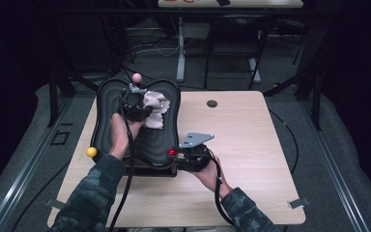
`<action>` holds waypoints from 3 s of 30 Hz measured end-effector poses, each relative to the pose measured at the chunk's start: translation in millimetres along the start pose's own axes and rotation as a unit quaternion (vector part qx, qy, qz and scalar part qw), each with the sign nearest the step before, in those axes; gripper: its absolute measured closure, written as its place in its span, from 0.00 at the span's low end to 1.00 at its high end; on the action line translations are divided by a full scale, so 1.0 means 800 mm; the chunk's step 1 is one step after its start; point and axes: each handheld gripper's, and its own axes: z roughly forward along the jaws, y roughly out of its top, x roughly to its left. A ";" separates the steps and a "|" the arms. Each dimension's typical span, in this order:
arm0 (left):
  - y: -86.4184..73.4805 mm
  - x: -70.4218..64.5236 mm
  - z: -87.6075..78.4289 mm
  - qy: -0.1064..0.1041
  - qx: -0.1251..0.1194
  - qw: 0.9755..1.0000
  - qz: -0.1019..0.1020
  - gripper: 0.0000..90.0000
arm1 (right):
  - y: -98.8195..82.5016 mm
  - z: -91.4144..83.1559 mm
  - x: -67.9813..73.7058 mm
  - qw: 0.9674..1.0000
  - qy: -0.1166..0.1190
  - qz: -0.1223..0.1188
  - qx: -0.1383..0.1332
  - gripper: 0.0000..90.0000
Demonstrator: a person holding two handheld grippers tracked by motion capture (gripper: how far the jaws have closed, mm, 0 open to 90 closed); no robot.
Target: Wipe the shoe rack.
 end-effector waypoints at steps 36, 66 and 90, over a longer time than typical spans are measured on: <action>-0.108 -0.047 -0.040 -0.032 0.008 0.999 0.016 0.88 | 0.002 0.009 0.007 1.000 0.000 -0.021 -0.005 0.67; 0.014 -0.014 0.011 -0.005 -0.006 1.000 0.018 0.88 | 0.002 0.009 0.006 1.000 0.003 -0.018 -0.002 0.67; 0.074 -0.013 0.035 0.004 0.006 1.000 0.019 0.88 | 0.002 0.009 0.006 1.000 0.000 -0.016 -0.001 0.67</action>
